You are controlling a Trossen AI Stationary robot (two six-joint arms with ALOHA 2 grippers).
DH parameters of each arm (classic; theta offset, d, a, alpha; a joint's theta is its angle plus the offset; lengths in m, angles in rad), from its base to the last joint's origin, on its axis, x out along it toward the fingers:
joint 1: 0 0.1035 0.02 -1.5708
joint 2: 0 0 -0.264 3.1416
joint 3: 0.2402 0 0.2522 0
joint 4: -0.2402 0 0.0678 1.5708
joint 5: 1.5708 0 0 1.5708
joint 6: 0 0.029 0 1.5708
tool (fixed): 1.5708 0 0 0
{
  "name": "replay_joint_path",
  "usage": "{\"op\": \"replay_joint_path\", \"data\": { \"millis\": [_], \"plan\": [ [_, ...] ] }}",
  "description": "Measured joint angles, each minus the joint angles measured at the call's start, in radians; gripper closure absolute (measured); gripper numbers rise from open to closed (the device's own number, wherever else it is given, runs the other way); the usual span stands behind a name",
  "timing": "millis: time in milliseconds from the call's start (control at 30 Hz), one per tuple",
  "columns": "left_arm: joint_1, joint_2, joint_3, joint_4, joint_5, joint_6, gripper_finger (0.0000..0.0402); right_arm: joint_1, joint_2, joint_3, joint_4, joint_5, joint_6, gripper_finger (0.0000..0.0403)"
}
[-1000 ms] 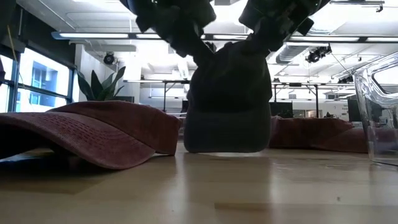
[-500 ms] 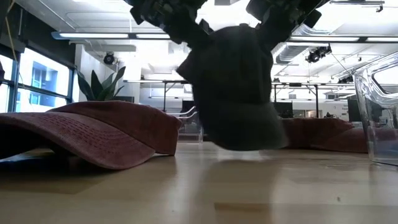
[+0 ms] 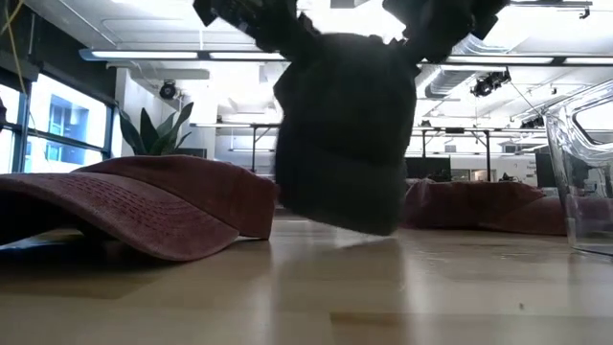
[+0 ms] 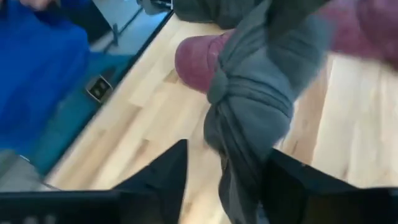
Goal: Pick & Place hat
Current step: Put the top black cap into the top transparent bin
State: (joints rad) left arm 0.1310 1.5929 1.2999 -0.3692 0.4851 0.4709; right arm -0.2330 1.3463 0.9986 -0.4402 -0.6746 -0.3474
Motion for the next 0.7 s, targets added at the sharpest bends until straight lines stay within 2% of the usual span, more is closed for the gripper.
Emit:
{"op": "replay_joint_path", "data": {
  "millis": [133,233,333,433,500,700],
  "plan": [
    [0.000,-0.020,-0.003,-0.014,-0.020,0.000,0.0399,0.033,0.000,-0.057,0.036,0.053,-0.176,0.0185],
    [0.000,-0.041,-0.004,-0.037,-0.057,-0.004,0.0400,0.050,0.000,-0.101,0.126,0.072,-0.180,0.0185],
    [0.000,-0.056,0.001,-0.027,-0.075,-0.004,0.0400,0.053,0.000,-0.113,0.111,0.061,-0.145,0.0200],
    [0.000,-0.076,-0.007,-0.089,-0.075,-0.009,0.0401,0.051,-0.012,-0.109,0.039,0.005,-0.091,0.0231],
    [0.000,-0.090,-0.002,-0.074,-0.070,-0.010,0.0401,0.050,-0.027,-0.108,0.017,-0.043,-0.069,0.0262],
    [0.000,-0.123,-0.002,-0.071,0.007,-0.023,0.0401,0.079,-0.030,-0.107,0.122,-0.058,-0.006,0.0386]
  ]
}}
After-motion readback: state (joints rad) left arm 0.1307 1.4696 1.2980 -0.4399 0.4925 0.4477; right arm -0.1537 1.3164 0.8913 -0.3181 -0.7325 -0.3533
